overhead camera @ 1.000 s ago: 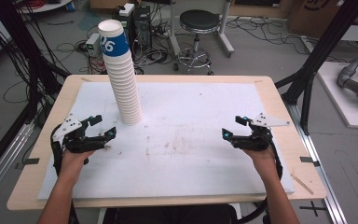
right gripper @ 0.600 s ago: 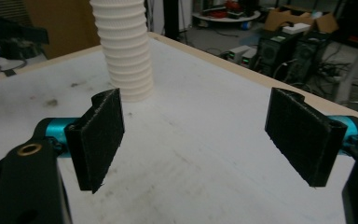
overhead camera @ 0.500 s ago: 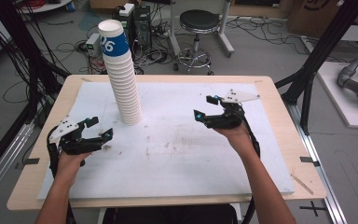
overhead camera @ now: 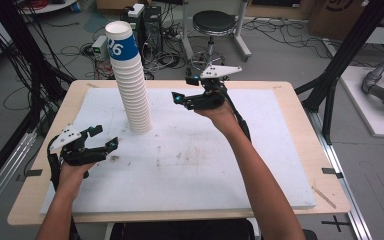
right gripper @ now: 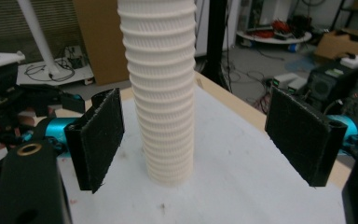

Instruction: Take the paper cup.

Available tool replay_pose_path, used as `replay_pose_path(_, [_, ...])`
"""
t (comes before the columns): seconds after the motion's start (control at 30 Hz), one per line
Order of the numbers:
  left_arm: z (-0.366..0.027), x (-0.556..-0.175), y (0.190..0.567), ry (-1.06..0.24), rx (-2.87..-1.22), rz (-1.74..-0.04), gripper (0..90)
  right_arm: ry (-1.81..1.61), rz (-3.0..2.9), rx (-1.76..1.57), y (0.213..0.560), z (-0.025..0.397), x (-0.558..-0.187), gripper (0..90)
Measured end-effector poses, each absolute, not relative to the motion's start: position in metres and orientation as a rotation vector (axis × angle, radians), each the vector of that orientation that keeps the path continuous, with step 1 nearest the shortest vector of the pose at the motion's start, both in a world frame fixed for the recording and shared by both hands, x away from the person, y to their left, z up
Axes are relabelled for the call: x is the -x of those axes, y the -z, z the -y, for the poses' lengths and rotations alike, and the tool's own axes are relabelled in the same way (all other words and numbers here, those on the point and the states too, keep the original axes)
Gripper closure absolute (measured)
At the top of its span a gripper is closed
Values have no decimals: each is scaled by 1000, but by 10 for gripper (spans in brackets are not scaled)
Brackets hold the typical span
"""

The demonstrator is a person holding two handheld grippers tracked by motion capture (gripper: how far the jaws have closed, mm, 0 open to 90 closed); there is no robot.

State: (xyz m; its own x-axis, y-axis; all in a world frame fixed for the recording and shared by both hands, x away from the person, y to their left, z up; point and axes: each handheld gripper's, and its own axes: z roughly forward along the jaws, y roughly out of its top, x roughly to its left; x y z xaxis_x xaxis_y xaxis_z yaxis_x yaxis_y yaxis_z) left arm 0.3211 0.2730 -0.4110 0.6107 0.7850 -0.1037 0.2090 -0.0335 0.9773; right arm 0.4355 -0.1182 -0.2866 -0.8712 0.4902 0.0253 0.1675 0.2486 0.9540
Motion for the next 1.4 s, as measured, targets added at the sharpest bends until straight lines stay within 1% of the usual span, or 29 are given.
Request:
replay_pose_path(0.37, [-274,-323,412,-561,-1572,-853,177,-1699,-2303,-537,272,60,-461,200])
replay_pose_path(0.67, [-277,-324,412,-560,-1558,-864,176,-1724,-2326,-535,264,30,-474,200])
replay_pose_path(0.9, [-282,-323,410,-588,-1541,-874,177,-1708,-2333,-537,257,4,-482,198])
replay_pose_path(1.0, [-285,-322,405,-611,-1516,-888,176,-1701,-2338,-573,259,-6,-485,143])
replay_pose_path(1.2, [-303,-325,372,-689,-1447,-884,176,-1697,-2319,-571,259,-7,-486,160])
replay_pose_path(1.33, [-311,-337,335,-690,-1459,-855,176,-1681,-2324,-573,257,-5,-485,169])
replay_pose_path(1.37, [-311,-337,335,-690,-1459,-855,176,-1680,-2329,-571,257,-5,-485,170])
replay_pose_path(1.4, [-312,-346,313,-675,-1464,-821,176,-1676,-2333,-565,256,-5,-484,170])
